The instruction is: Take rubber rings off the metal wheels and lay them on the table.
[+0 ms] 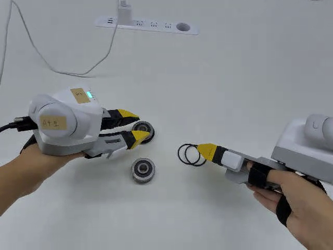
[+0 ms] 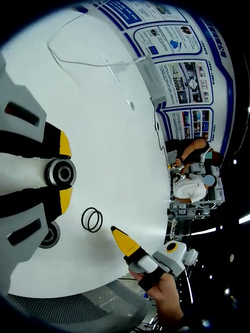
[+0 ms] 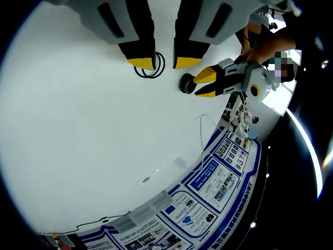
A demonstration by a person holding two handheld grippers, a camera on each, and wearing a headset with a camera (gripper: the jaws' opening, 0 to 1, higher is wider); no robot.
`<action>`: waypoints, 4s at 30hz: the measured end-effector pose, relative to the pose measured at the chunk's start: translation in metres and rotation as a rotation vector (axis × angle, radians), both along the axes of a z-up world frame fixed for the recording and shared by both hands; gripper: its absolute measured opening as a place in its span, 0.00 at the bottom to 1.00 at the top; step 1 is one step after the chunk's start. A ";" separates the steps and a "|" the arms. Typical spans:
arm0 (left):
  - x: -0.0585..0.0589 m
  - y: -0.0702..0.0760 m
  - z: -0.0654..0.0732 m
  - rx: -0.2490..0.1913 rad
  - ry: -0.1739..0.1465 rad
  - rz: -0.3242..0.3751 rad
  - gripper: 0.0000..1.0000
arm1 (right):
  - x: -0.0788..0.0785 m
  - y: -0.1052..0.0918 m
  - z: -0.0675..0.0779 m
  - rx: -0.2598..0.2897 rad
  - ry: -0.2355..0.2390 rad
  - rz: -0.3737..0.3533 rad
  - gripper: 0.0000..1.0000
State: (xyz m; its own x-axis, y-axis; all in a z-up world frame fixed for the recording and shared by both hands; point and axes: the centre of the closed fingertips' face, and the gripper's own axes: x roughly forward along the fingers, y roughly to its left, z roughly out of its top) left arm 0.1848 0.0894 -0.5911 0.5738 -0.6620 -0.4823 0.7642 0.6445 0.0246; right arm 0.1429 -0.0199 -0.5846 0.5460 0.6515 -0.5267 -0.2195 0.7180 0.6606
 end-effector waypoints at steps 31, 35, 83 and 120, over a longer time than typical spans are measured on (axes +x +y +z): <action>-0.004 -0.002 -0.005 0.033 -0.014 -0.057 0.14 | 0.013 0.038 0.015 0.103 -0.026 0.092 0.15; -0.004 -0.001 -0.005 0.042 -0.019 -0.070 0.13 | 0.019 0.054 0.019 0.118 -0.050 0.148 0.18; -0.003 -0.002 -0.007 0.027 -0.042 -0.198 0.12 | 0.029 0.107 -0.006 0.140 0.026 0.289 0.42; -0.004 -0.002 -0.007 0.041 -0.038 -0.208 0.12 | 0.022 0.103 -0.006 0.149 0.055 0.278 0.36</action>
